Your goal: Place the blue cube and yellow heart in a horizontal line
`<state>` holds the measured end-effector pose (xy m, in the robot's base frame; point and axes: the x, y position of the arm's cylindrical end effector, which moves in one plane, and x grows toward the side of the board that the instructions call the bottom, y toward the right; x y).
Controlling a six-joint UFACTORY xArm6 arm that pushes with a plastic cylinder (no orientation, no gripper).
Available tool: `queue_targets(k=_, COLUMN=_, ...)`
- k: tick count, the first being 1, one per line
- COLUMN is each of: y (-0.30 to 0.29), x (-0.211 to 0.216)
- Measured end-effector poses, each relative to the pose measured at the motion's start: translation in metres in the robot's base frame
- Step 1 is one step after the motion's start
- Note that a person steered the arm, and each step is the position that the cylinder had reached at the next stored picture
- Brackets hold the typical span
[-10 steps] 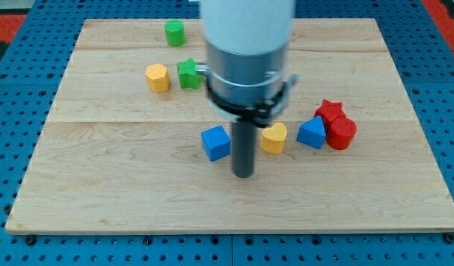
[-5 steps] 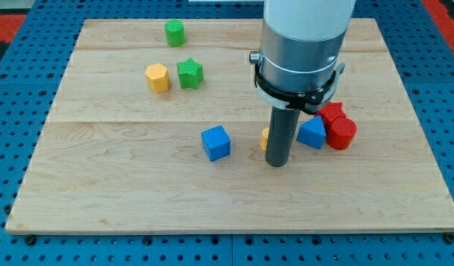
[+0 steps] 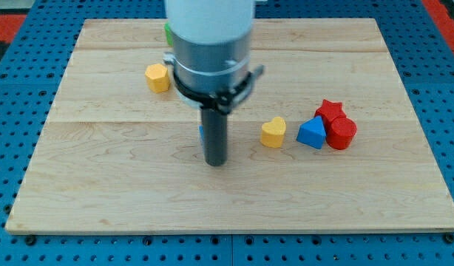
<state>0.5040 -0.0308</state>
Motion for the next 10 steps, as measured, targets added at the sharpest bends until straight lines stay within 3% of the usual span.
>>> queue_targets(k=1, y=-0.003, x=-0.002)
queue_targets(k=2, y=-0.022, x=0.022)
queue_targets(k=3, y=-0.092, x=0.022)
queue_targets(k=5, y=-0.107, x=-0.011)
queue_targets(k=8, y=-0.017, x=-0.037)
queue_targets(k=9, y=-0.013, x=0.009)
queue_targets(k=10, y=0.055, x=0.044)
